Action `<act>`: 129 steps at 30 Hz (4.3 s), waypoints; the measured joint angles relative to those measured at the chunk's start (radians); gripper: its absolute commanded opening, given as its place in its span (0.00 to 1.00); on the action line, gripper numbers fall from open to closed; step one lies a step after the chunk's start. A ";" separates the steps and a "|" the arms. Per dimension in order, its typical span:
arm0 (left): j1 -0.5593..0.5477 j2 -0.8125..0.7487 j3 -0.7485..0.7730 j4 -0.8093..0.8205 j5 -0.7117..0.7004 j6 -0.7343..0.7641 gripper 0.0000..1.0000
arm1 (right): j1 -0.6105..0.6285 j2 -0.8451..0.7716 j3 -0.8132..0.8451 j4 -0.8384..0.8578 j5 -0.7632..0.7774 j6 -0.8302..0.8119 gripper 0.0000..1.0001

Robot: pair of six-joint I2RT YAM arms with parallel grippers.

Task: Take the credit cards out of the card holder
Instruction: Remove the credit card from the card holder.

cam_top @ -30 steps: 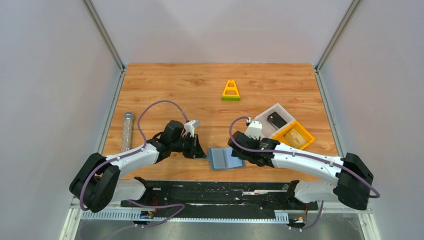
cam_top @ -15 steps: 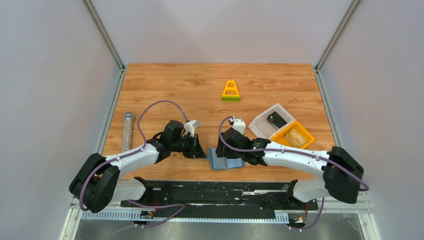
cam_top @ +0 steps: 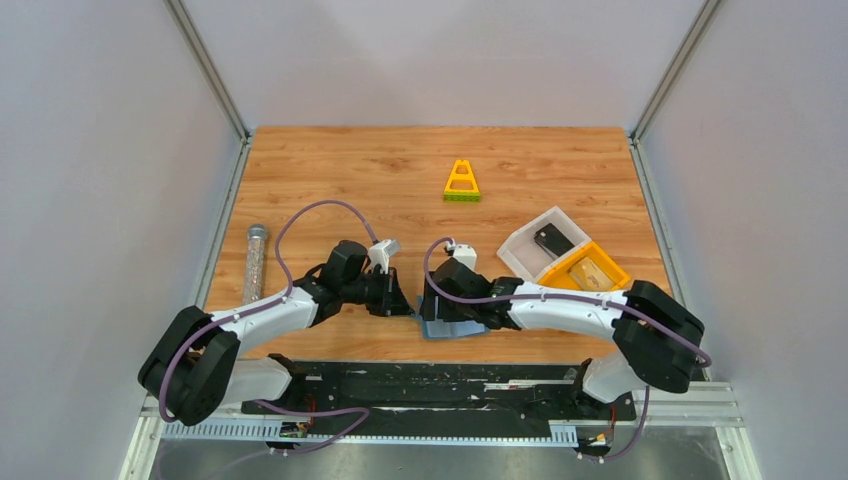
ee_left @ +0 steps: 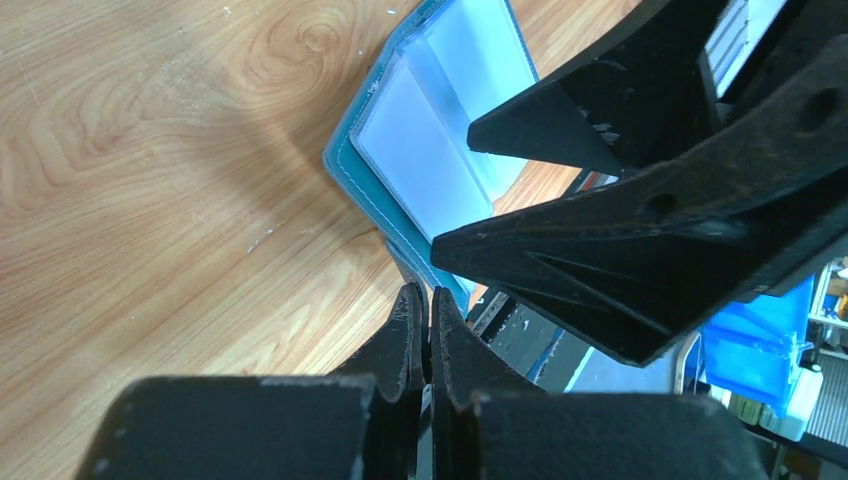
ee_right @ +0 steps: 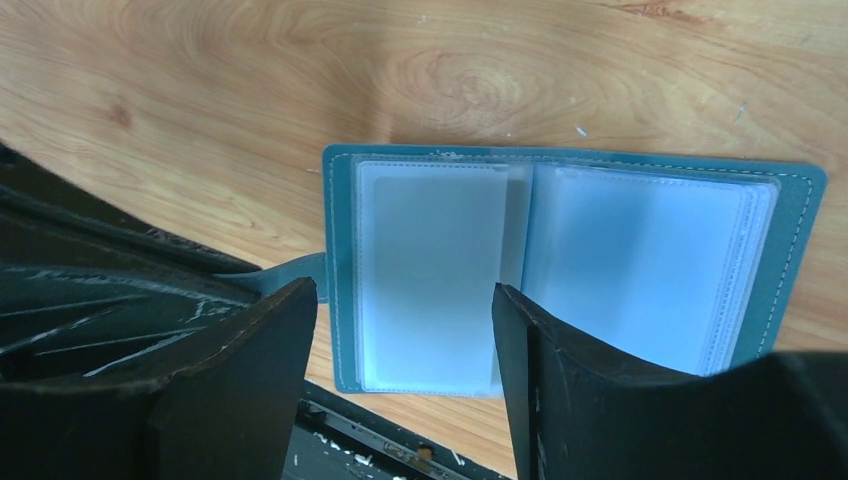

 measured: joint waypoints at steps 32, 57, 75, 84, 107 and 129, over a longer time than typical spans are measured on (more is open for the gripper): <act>0.000 -0.008 -0.005 0.002 -0.005 -0.002 0.00 | 0.016 0.007 0.006 -0.114 0.128 0.045 0.63; 0.000 -0.008 -0.007 0.007 -0.006 -0.004 0.00 | 0.018 -0.018 0.014 -0.192 0.177 0.056 0.72; 0.000 -0.008 -0.009 0.006 -0.006 -0.004 0.00 | 0.018 -0.083 0.026 -0.324 0.220 0.052 0.73; 0.000 -0.005 -0.009 0.006 -0.006 -0.004 0.00 | 0.017 -0.143 0.011 -0.394 0.240 0.053 0.72; 0.000 -0.036 0.023 -0.080 -0.033 -0.003 0.43 | -0.079 -0.246 -0.057 -0.242 0.110 -0.053 0.35; -0.176 0.073 0.164 0.072 -0.055 -0.125 0.35 | -0.264 -0.248 -0.186 -0.002 -0.156 -0.139 0.25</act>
